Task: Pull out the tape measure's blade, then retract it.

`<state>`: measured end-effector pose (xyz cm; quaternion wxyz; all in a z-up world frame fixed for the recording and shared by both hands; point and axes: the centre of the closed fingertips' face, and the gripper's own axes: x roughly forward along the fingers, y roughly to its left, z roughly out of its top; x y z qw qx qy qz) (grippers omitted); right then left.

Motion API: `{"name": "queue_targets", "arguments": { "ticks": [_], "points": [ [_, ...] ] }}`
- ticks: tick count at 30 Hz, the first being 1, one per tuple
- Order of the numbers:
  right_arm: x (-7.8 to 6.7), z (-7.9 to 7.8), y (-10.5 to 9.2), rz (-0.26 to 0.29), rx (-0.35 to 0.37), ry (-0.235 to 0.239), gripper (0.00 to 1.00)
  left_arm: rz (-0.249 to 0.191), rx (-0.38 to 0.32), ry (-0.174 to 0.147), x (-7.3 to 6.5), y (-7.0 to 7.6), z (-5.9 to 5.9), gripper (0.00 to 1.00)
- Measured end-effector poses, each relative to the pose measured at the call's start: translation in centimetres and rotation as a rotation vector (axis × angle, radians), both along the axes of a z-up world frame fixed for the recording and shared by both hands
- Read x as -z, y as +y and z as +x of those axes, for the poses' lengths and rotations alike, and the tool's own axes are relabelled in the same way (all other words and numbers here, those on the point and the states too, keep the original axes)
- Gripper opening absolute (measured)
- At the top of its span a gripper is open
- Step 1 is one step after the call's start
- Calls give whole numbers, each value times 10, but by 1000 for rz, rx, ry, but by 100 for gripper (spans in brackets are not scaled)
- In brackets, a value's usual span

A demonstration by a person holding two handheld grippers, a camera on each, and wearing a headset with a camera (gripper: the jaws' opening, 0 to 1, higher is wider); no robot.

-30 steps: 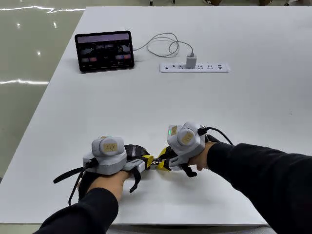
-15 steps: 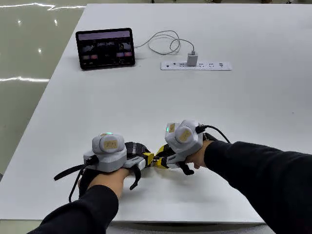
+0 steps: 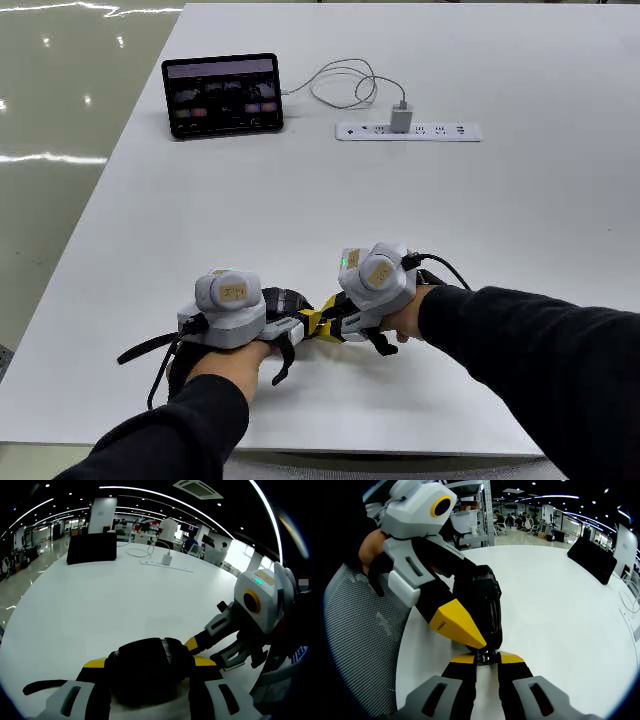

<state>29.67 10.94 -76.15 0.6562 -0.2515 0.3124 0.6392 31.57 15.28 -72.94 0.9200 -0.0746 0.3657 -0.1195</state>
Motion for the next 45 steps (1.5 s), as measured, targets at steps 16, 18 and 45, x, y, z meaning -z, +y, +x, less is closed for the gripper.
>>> {"name": "queue_targets", "arguments": {
  "ticks": [16,18,45],
  "points": [
    [-4,-1,-6,2,-24,-27,12,2,1,-3,1,0,1,59],
    [-4,0,-6,1,-24,-34,11,2,1,-2,0,0,1,59],
    [-2,0,0,5,2,14,10,-1,2,0,1,0,1,59]
  ]
}}
